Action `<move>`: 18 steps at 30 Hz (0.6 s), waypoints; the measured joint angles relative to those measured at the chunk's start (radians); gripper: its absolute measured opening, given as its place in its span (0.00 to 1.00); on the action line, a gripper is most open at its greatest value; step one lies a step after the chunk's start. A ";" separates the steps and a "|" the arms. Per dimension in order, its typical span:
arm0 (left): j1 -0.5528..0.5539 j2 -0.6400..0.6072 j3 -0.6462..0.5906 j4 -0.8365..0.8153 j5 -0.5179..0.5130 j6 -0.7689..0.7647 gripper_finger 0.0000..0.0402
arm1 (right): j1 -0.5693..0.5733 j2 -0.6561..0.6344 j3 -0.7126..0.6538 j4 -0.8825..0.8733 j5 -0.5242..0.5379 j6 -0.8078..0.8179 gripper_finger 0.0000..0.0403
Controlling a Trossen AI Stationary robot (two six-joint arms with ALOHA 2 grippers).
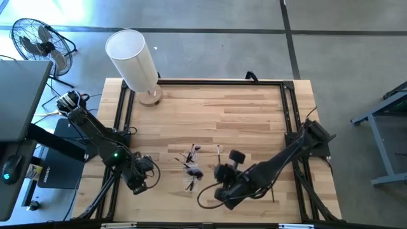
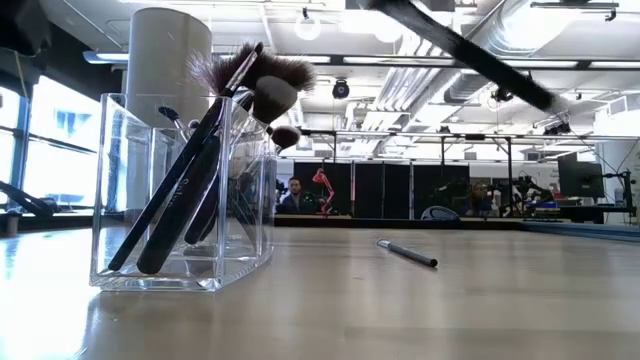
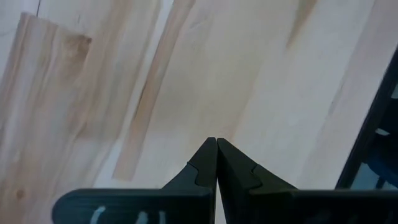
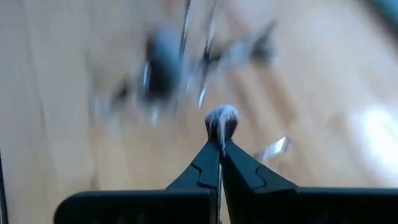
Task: Put items in baskets/containers
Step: Put the blush brush into the transparent organizer
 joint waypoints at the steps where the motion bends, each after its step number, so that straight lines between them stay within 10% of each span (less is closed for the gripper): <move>1: 0.000 0.000 0.000 0.006 -0.003 0.003 0.00 | -0.002 -0.017 0.000 0.031 0.052 -0.006 0.00; 7: 0.000 0.000 0.000 0.028 -0.038 0.026 0.00 | -0.047 -0.058 0.000 0.435 0.277 -0.268 0.00; 13: 0.000 0.000 0.000 0.040 -0.056 0.044 0.00 | -0.145 0.056 0.001 0.975 0.134 -0.620 0.00; 18: 0.000 0.000 0.000 0.043 -0.054 0.043 0.00 | -0.170 0.151 0.000 1.015 0.090 -0.577 0.00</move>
